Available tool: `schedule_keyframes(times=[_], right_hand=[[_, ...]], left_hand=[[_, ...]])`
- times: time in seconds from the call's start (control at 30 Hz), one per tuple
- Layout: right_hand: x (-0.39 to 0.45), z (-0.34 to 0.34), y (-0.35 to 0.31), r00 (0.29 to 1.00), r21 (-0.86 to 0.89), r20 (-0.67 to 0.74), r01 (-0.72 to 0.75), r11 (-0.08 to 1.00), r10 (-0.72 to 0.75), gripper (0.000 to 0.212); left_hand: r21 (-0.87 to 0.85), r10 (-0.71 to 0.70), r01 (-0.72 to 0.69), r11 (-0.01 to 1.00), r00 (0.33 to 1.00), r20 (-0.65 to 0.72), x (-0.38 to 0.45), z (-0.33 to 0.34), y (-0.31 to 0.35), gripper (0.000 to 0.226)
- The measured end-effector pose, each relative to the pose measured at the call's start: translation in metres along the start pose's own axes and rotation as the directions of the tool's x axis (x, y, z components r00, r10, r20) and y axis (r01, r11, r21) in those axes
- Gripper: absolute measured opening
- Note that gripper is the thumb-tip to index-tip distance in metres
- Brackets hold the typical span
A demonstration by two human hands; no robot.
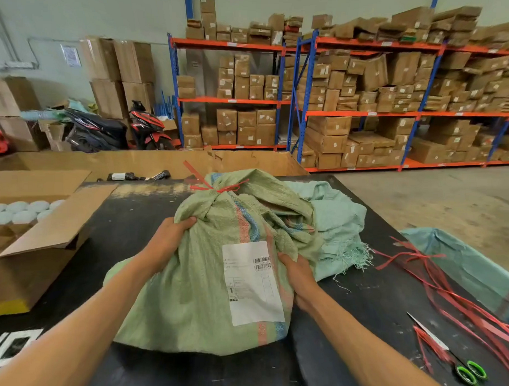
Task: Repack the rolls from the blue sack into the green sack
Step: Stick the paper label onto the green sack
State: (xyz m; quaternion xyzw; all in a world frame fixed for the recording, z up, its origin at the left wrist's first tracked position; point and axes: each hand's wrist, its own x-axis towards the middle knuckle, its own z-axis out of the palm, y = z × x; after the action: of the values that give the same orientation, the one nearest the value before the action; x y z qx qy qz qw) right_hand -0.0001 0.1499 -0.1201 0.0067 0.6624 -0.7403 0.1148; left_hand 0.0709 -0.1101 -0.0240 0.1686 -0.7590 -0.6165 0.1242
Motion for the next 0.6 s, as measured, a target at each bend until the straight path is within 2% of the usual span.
schedule_keyframes(times=[0.13,0.23,0.37,0.43,0.5,0.6], right_hand=[[0.009,0.033,-0.02,0.998,0.06,0.038,0.041,0.997,-0.044,0.028],[0.016,0.066,-0.03,0.995,0.103,0.027,0.088,0.991,-0.092,0.029],[0.031,0.1,-0.046,0.983,0.109,0.0,0.181,0.977,-0.182,0.029],[0.039,0.108,-0.048,0.973,0.058,0.02,0.228,0.972,-0.229,0.037],[0.046,0.113,-0.038,0.97,-0.042,0.055,0.24,0.97,-0.238,0.04],[0.044,0.115,-0.012,0.975,-0.229,0.076,0.221,0.948,-0.209,0.021]], left_hand=[[-0.117,0.158,-0.184,0.976,0.967,-0.201,0.018,-0.023,0.018,0.022],[-0.078,0.253,-0.295,0.952,0.905,-0.342,0.034,-0.038,0.029,0.032],[-0.008,0.309,-0.361,0.932,0.809,-0.5,0.053,-0.053,0.042,0.031],[0.01,0.376,-0.435,0.9,0.767,-0.52,0.06,-0.059,0.041,0.028],[0.109,0.441,-0.448,0.888,0.757,-0.482,0.068,-0.063,0.03,0.027],[0.33,0.46,-0.364,0.871,0.841,-0.285,0.084,-0.065,-0.007,0.031]])
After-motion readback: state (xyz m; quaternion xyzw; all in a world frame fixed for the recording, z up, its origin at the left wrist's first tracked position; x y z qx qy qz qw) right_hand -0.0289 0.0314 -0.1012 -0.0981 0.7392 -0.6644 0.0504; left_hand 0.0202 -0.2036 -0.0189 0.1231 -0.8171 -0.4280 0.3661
